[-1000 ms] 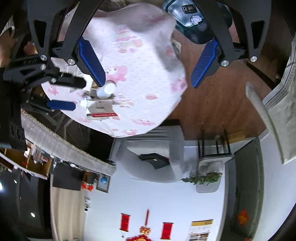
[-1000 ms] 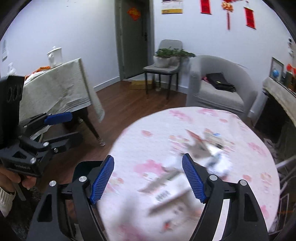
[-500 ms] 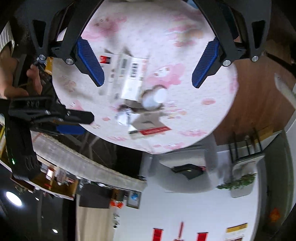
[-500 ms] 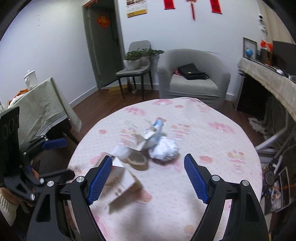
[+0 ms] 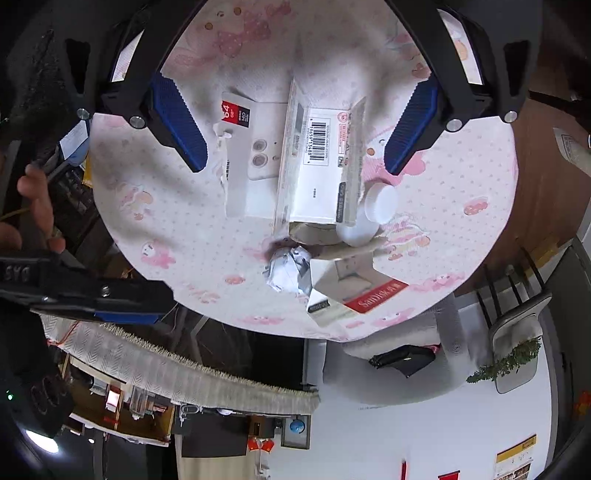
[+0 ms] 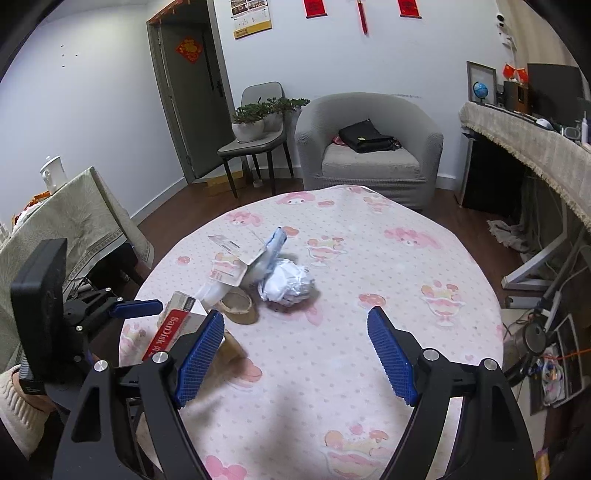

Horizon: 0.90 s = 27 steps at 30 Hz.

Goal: Collect trash
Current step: 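Grasp the white barcode box with the left tool while the right tool grasps the brown tape roll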

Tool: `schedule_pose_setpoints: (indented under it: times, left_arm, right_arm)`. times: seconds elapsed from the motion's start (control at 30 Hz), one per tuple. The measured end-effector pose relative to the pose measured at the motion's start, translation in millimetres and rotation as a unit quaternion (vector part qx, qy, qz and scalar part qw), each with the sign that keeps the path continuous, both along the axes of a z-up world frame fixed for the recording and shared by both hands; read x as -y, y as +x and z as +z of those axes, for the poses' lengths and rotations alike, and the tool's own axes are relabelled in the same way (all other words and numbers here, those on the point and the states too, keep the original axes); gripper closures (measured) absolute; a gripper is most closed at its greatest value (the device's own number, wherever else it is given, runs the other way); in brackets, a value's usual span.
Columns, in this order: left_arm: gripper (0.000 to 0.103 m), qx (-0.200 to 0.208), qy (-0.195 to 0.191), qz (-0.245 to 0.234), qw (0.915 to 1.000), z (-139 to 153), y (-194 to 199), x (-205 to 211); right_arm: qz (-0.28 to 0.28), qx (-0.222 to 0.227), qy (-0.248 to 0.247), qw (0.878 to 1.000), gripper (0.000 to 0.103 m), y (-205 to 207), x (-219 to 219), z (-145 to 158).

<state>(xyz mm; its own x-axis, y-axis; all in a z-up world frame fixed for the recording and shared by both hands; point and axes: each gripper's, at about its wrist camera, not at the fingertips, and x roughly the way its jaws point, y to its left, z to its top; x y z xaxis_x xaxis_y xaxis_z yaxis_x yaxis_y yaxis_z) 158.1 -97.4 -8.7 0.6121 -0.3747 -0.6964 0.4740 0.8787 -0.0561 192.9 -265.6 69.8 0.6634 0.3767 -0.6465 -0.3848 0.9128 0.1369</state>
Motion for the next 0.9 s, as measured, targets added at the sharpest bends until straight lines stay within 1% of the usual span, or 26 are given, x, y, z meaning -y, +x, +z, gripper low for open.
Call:
schedule_pose_setpoints:
  times: [0.23, 0.33, 0.37, 0.4, 0.43, 0.47, 0.53, 0.6, 0.63, 0.77, 0.9]
  left_arm:
    - [0.005, -0.011, 0.023, 0.0, 0.9997, -14.7, 7.3, 10.4]
    - [0.006, -0.022, 0.02, 0.001, 0.9996, -19.3, 10.6, 10.4]
    - [0.008, -0.024, 0.02, 0.004, 0.9995, -20.2, 11.7, 9.9]
    - [0.02, -0.027, 0.02, 0.005, 0.9994, -21.4, 12.9, 9.1]
    - [0.027, -0.031, 0.022, 0.005, 0.9993, -22.7, 14.2, 8.4]
    - [0.029, -0.033, 0.022, 0.005, 0.9992, -23.2, 14.7, 7.8]
    - [0.036, -0.034, 0.015, 0.008, 0.9993, -21.9, 14.9, 4.4]
    - [0.04, -0.033, 0.008, 0.009, 0.9994, -18.7, 14.2, -0.3]
    - [0.042, -0.031, 0.005, 0.01, 0.9994, -16.7, 13.6, -2.8]
    - [0.042, -0.029, -0.014, 0.017, 0.9994, -8.9, 12.3, -15.4]
    - [0.044, -0.029, -0.017, 0.022, 0.9992, -7.5, 9.5, -24.1]
  right_arm:
    - [0.004, -0.005, 0.002, 1.0, 0.022, 1.5, 1.6, -2.0]
    - [0.004, -0.008, -0.003, 1.0, 0.022, 3.4, 0.2, -4.8]
    - [0.005, -0.011, -0.005, 1.0, 0.022, 4.1, -0.8, -6.5]
    - [0.006, -0.013, -0.006, 1.0, 0.022, 5.1, -1.6, -8.3]
    - [0.007, -0.015, -0.007, 1.0, 0.022, 5.8, -2.9, -9.2]
    - [0.009, -0.017, -0.009, 1.0, 0.022, 6.5, -4.5, -10.9]
    - [0.014, -0.017, -0.013, 1.0, 0.022, 6.8, -8.2, -13.2]
    - [0.022, -0.018, -0.015, 0.999, 0.022, 6.7, -13.1, -14.8]
    - [0.027, -0.018, -0.015, 0.999, 0.022, 6.6, -15.7, -15.4]
    - [0.045, -0.021, -0.025, 0.998, 0.022, 6.2, -28.4, -19.2]
    - [0.057, -0.028, -0.029, 0.998, 0.022, 7.8, -39.9, -22.8]
